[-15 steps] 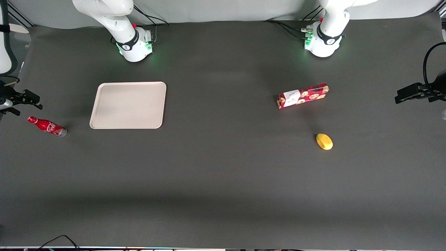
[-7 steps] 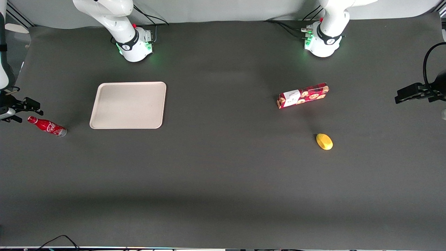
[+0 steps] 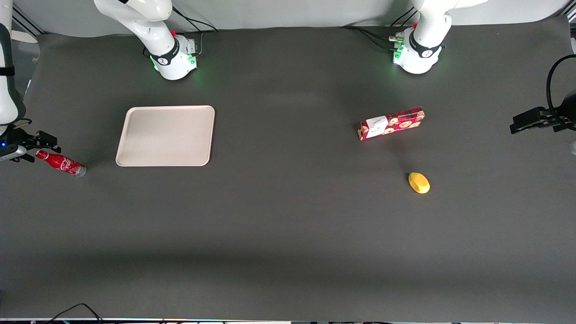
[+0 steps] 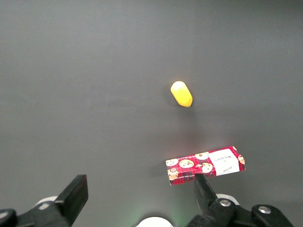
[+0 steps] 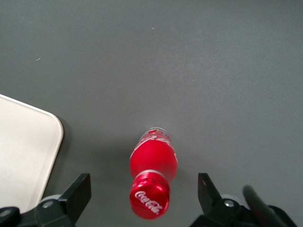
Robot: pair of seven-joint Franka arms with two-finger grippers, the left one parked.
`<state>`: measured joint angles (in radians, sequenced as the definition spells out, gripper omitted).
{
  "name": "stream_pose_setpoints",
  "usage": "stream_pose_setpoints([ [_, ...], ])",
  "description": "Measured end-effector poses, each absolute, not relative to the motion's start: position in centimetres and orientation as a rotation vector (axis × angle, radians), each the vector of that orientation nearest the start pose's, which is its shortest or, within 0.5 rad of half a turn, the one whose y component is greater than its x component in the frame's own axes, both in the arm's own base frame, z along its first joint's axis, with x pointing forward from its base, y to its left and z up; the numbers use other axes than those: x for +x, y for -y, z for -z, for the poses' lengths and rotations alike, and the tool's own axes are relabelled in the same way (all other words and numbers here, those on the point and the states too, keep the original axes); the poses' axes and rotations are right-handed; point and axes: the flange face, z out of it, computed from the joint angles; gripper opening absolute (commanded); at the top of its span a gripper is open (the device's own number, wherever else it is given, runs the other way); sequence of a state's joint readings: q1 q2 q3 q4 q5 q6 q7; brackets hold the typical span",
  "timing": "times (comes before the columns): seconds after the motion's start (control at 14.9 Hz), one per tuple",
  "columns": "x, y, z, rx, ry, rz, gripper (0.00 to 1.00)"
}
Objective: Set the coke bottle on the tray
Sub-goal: 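Close the right gripper around the red bottle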
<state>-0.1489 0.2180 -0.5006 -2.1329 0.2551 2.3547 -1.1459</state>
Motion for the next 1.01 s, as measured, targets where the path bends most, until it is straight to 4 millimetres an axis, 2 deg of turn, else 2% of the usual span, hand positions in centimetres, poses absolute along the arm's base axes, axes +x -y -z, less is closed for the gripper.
stream_pose_setpoints([
  [0.13, 46.17, 33.92, -31.93, -3.081, 0.518, 0.13, 0.99],
  [0.27, 46.54, 34.07, -31.79, -3.085, 0.522, 0.124, 0.86],
  [0.6, 46.69, 34.1, -31.6, -3.086, 0.516, 0.119, 0.73],
  [0.67, 46.71, 34.07, -31.58, -3.085, 0.516, 0.12, 0.64],
  [0.87, 46.72, 34.04, -31.56, -3.084, 0.514, 0.121, 0.63],
  [1.01, 46.73, 34.03, -31.54, -3.083, 0.514, 0.121, 0.54],
])
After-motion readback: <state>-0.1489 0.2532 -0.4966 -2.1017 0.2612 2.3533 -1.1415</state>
